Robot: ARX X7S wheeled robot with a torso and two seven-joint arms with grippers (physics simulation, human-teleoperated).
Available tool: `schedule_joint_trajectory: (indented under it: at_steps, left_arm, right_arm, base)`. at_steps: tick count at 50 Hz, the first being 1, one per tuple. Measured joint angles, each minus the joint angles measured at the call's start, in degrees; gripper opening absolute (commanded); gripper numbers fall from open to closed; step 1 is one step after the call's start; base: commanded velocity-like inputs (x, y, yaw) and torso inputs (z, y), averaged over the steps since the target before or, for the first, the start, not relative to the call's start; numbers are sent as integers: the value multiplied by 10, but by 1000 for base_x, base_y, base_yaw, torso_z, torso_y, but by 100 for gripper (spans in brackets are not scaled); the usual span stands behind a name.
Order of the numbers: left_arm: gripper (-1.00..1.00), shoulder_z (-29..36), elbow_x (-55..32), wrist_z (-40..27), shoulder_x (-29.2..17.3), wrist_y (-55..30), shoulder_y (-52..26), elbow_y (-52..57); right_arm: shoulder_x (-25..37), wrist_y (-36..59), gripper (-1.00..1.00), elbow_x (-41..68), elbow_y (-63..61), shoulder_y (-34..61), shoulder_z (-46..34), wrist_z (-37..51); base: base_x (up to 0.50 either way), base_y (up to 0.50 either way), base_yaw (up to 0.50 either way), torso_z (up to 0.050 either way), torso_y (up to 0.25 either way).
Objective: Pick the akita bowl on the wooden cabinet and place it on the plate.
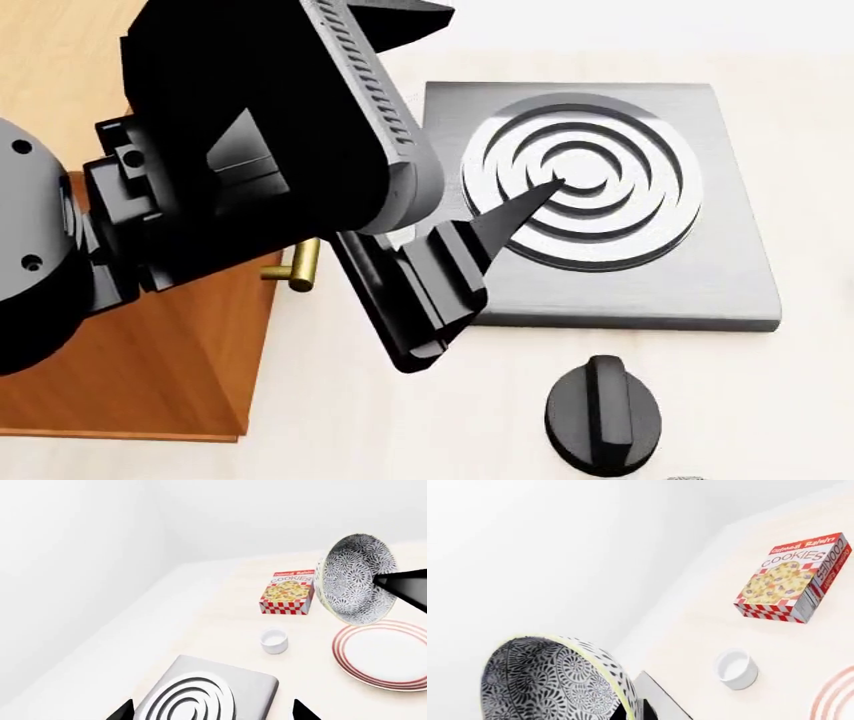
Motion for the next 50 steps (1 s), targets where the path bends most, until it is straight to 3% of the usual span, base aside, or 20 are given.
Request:
schedule_joint_trajectory:
  at_steps: [32,50]
  left_arm:
    - [100,0,4,-1,-6,7,12,2]
    - [100,1,6,1,-8,10,17,2]
  right_arm:
    - [-87,-59,-100,135,84,-18,35,7]
    - [-97,-66,-100,162,121,-6,32,10]
  base:
    - [0,0,0,0,0]
    - [0,0,0,0,0]
